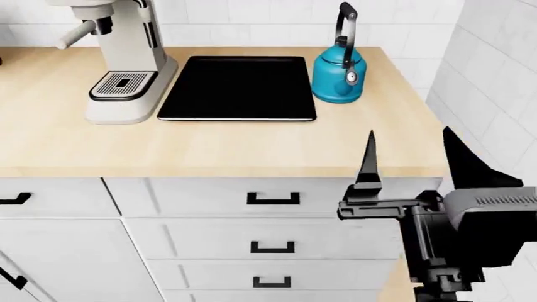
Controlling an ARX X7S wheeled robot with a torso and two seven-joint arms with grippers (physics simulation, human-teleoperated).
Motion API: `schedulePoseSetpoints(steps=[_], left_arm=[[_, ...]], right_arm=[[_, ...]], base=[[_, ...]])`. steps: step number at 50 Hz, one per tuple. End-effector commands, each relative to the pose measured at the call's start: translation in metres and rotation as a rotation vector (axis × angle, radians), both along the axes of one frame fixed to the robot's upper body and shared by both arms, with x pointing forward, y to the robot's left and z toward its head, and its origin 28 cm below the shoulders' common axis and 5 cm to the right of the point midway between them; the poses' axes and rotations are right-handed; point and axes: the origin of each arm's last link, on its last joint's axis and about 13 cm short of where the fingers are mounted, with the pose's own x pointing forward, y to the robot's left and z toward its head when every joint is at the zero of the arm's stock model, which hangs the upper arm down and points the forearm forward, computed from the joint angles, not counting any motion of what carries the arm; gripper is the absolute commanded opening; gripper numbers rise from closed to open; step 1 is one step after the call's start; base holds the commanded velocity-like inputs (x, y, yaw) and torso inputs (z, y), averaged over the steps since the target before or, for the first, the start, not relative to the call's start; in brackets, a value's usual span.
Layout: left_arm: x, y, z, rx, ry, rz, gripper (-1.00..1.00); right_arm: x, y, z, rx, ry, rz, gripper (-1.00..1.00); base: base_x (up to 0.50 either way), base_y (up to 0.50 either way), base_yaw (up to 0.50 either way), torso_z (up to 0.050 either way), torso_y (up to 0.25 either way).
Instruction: Pick the kettle from the counter and place it on the tray. Then pick the mug from the cabinet and place it on the tray. Then close the cabinet doors.
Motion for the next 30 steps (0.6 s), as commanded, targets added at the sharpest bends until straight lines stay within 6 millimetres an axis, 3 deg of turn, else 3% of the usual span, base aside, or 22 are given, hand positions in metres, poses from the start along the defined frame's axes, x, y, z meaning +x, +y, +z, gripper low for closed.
schedulePoseSetpoints(steps=[1, 3, 11, 15, 30], left_arm=[[0.006, 0.006, -0.007, -0.008, 0.040, 0.015, 1.00], [0.006, 0.008, -0.008, -0.010, 0.044, 0.019, 1.00], [0.008, 0.013, -0.011, -0.018, 0.058, 0.031, 1.00], [0.010, 0.015, -0.013, -0.024, 0.065, 0.036, 1.00], [0.010, 0.022, -0.010, -0.043, 0.070, 0.053, 1.00]], right_arm=[[-0.024, -0.011, 0.097, -0.077, -0.174, -0.094, 1.00], [-0.032, -0.011, 0.108, -0.083, -0.099, -0.016, 1.00], [-0.045, -0.016, 0.140, -0.102, -0.144, -0.017, 1.00], [-0.046, -0.016, 0.143, -0.091, -0.147, -0.012, 1.00], [-0.044, -0.014, 0.139, -0.105, -0.141, -0.007, 1.00]], base=[[0.00, 0.00, 0.00, 0.000, 0.000], [0.00, 0.00, 0.00, 0.000, 0.000], [0.00, 0.00, 0.00, 0.000, 0.000], [0.06, 0.00, 0.00, 0.000, 0.000], [0.50, 0.00, 0.00, 0.000, 0.000]])
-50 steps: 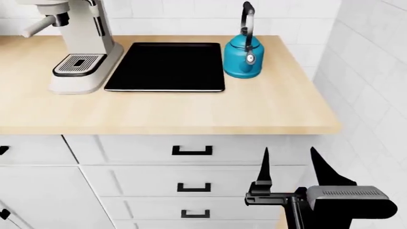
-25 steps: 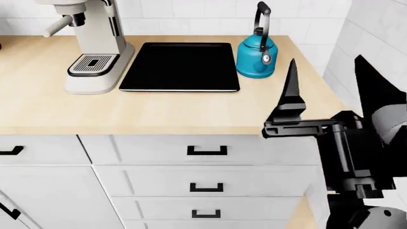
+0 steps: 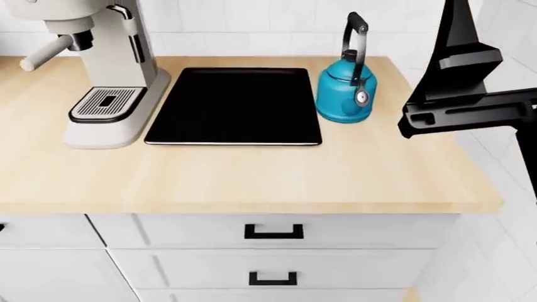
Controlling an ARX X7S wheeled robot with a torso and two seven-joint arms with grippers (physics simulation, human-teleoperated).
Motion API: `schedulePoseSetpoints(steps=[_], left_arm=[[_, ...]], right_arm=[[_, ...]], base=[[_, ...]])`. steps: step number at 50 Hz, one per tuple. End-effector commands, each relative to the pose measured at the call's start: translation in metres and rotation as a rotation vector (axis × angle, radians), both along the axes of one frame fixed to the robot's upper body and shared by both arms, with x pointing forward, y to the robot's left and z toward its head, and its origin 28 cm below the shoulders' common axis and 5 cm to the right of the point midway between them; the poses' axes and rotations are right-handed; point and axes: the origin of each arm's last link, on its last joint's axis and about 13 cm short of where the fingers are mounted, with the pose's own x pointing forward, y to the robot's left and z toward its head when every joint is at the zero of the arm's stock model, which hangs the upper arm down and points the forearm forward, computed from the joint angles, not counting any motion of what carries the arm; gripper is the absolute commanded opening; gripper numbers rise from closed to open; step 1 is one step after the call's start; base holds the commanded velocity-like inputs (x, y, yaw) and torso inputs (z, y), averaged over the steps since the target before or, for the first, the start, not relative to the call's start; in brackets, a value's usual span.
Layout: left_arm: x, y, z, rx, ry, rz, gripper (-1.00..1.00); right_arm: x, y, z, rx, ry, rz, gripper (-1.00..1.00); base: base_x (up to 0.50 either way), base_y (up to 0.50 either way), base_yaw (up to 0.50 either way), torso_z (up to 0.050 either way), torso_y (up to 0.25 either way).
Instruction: Pick the kettle from the counter and place it on the tray. Then pick the mug from the cabinet and place it on the tray. Then close the cabinet doors.
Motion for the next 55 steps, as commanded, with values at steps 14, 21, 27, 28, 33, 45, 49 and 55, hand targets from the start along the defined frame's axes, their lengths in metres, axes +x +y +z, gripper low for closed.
schedulePoseSetpoints(steps=[14, 21, 27, 28, 33, 45, 49, 55], left_arm=[[0.003, 0.009, -0.002, -0.019, 0.015, 0.028, 1.00], [0.003, 0.013, -0.003, -0.023, 0.019, 0.042, 1.00], [0.003, 0.017, -0.002, -0.032, 0.018, 0.051, 1.00], [0.004, 0.018, -0.002, -0.032, 0.020, 0.052, 1.00], [0.005, 0.020, -0.003, -0.037, 0.022, 0.058, 1.00], [0.013, 0.031, -0.011, -0.056, 0.074, 0.110, 1.00], [0.020, 0.036, -0.022, -0.057, 0.125, 0.146, 1.00], [0.030, 0.040, -0.044, -0.055, 0.182, 0.169, 1.00]], right_arm=[[-0.004, -0.002, 0.000, -0.016, 0.013, -0.024, 1.00], [-0.004, -0.002, -0.001, -0.014, 0.015, -0.028, 1.00], [-0.003, -0.002, -0.002, -0.016, 0.017, -0.027, 1.00], [-0.003, -0.002, -0.002, -0.015, 0.018, -0.027, 1.00], [-0.002, -0.002, -0.003, -0.016, 0.020, -0.026, 1.00], [-0.001, -0.002, -0.005, -0.013, 0.014, -0.030, 1.00], [0.001, -0.001, -0.007, -0.013, 0.017, -0.028, 1.00], [0.002, 0.000, -0.009, -0.014, 0.022, -0.025, 1.00]], base=[[0.50, 0.00, 0.00, 0.000, 0.000], [0.50, 0.00, 0.00, 0.000, 0.002], [0.50, 0.00, 0.00, 0.000, 0.000], [0.50, 0.00, 0.00, 0.000, 0.000], [0.50, 0.00, 0.00, 0.000, 0.002], [0.30, 0.00, 0.00, 0.000, 0.002], [0.00, 0.00, 0.00, 0.000, 0.000], [0.00, 0.00, 0.00, 0.000, 0.000]])
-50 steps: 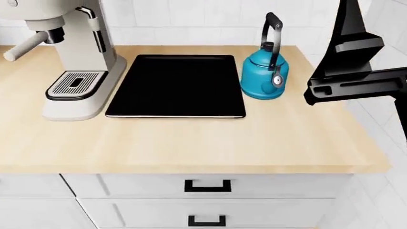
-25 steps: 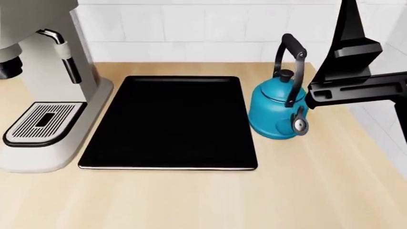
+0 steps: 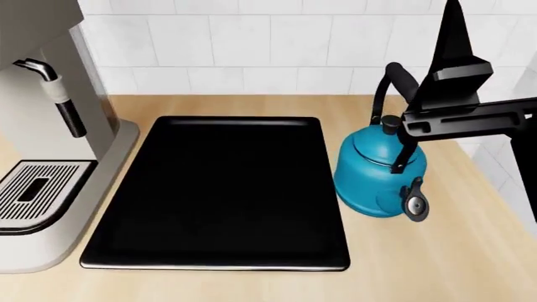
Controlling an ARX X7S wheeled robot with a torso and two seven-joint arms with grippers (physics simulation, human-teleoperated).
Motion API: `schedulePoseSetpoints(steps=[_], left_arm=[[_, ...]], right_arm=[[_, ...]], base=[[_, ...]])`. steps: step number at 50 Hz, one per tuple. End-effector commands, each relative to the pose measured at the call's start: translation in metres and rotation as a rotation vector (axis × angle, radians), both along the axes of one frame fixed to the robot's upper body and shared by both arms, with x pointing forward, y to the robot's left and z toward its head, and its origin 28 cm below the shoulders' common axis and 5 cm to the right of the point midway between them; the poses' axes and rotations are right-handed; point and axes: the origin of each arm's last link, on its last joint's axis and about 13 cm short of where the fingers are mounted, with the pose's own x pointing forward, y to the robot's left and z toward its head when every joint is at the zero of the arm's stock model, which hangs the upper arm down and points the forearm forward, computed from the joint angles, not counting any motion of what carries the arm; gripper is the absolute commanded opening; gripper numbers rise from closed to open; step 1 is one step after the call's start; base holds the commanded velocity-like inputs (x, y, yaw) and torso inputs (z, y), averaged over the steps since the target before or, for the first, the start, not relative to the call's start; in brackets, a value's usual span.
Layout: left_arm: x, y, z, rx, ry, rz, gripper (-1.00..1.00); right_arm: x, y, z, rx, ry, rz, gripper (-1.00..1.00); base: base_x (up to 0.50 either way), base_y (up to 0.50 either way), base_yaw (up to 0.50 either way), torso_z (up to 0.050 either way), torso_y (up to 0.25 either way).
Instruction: Pick the kettle from the counter and place it on the tray. Then pick the mug from the cabinet and place it on the tray. Then close the cabinet doors.
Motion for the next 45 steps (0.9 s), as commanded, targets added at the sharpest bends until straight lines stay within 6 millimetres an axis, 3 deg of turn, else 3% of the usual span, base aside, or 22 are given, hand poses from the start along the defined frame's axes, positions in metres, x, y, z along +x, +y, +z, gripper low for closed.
schedulePoseSetpoints(steps=[1, 12, 13, 30, 36, 45], left_arm=[[0.015, 0.010, -0.029, -0.006, 0.095, 0.048, 1.00], [0.034, 0.014, -0.071, -0.022, 0.193, 0.037, 1.00], [0.035, 0.014, -0.073, -0.024, 0.196, 0.036, -1.00], [0.035, 0.017, -0.076, -0.044, 0.171, 0.035, -1.00], [0.019, 0.012, -0.046, -0.045, -0.025, -0.024, -1.00], [-0.011, 0.001, -0.011, -0.029, -0.136, -0.092, -1.00]], right_arm=[[0.003, 0.001, -0.003, 0.001, 0.005, 0.002, 1.00], [0.006, 0.003, -0.007, 0.000, 0.013, 0.003, 1.00], [0.006, 0.003, -0.007, 0.000, 0.014, 0.003, 1.00], [0.009, 0.003, -0.009, 0.005, 0.020, 0.003, 1.00], [0.010, 0.004, -0.011, 0.007, 0.025, 0.005, 1.00], [0.009, 0.003, -0.012, 0.011, 0.025, 0.008, 1.00]], base=[[0.00, 0.00, 0.00, 0.000, 0.000], [0.00, 0.00, 0.00, 0.000, 0.000], [0.00, 0.00, 0.00, 0.000, 0.000], [0.00, 0.00, 0.00, 0.000, 0.000], [0.00, 0.00, 0.00, 0.000, 0.000], [0.00, 0.00, 0.00, 0.000, 0.000]])
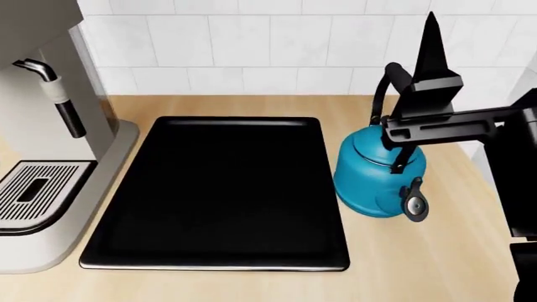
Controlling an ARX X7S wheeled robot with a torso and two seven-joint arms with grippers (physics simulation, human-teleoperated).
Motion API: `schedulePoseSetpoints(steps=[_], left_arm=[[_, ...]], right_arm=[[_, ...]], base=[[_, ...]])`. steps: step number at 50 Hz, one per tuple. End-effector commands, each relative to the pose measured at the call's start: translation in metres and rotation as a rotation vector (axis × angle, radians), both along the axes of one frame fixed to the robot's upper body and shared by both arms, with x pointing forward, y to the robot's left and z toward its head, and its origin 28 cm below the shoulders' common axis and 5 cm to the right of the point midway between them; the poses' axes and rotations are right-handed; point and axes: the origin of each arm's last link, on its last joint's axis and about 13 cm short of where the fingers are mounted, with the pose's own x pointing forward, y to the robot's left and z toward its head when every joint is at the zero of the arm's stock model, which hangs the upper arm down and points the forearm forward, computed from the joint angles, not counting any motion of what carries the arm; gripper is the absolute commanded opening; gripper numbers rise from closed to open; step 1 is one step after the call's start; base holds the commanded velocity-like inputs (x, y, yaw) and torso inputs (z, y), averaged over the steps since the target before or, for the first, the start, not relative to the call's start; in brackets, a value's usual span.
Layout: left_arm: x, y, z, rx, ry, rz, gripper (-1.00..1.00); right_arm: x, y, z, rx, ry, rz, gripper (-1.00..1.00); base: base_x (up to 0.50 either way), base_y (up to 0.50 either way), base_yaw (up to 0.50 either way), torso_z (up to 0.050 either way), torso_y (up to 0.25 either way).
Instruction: Pick the kettle from the counter and place it on the tray. Then pick the mug from the cabinet and place it on the tray. Then close the cabinet doors.
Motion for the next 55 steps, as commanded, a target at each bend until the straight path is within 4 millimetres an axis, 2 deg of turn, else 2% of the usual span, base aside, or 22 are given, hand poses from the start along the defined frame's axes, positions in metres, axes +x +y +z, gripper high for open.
schedulePoseSetpoints(steps=[1, 11, 21, 28, 31, 36, 40, 48, 55], left_arm=[[-0.019, -0.005, 0.019, -0.018, -0.059, -0.052, -1.00], [-0.044, -0.011, 0.033, -0.008, -0.117, -0.129, -1.00], [-0.071, -0.017, 0.034, 0.017, -0.160, -0.226, -1.00], [-0.100, -0.037, 0.025, 0.013, -0.253, -0.424, -1.00], [-0.119, -0.050, 0.019, 0.024, -0.279, -0.521, -1.00], [-0.141, -0.074, -0.002, 0.068, -0.278, -0.663, -1.00], [-0.149, -0.087, -0.023, 0.091, -0.254, -0.734, -1.00], [-0.146, -0.103, -0.079, 0.123, -0.167, -0.834, -1.00], [-0.133, -0.116, -0.139, 0.112, -0.043, -0.899, -1.00]], right_arm=[[-0.001, -0.001, -0.001, 0.004, 0.000, 0.002, 1.00], [-0.003, -0.001, -0.001, 0.007, 0.002, 0.002, 1.00], [-0.004, 0.000, -0.002, 0.006, 0.007, -0.005, 1.00], [-0.005, 0.000, -0.003, 0.010, 0.003, -0.009, 1.00], [-0.006, 0.001, 0.000, 0.006, 0.000, -0.011, 1.00], [-0.012, 0.001, 0.000, 0.006, -0.007, -0.011, 1.00], [-0.015, 0.000, 0.002, 0.007, -0.014, -0.013, 1.00], [-0.014, -0.002, 0.000, 0.017, -0.009, -0.018, 1.00], [-0.011, -0.004, -0.003, 0.026, 0.000, -0.021, 1.00]], base=[[0.00, 0.00, 0.00, 0.000, 0.000], [0.00, 0.00, 0.00, 0.000, 0.000], [-0.40, 0.00, 0.00, 0.000, 0.000], [0.00, 0.00, 0.00, 0.000, 0.000], [0.00, 0.00, 0.00, 0.000, 0.000], [0.00, 0.00, 0.00, 0.000, 0.000], [0.00, 0.00, 0.00, 0.000, 0.000], [0.00, 0.00, 0.00, 0.000, 0.000], [0.00, 0.00, 0.00, 0.000, 0.000]])
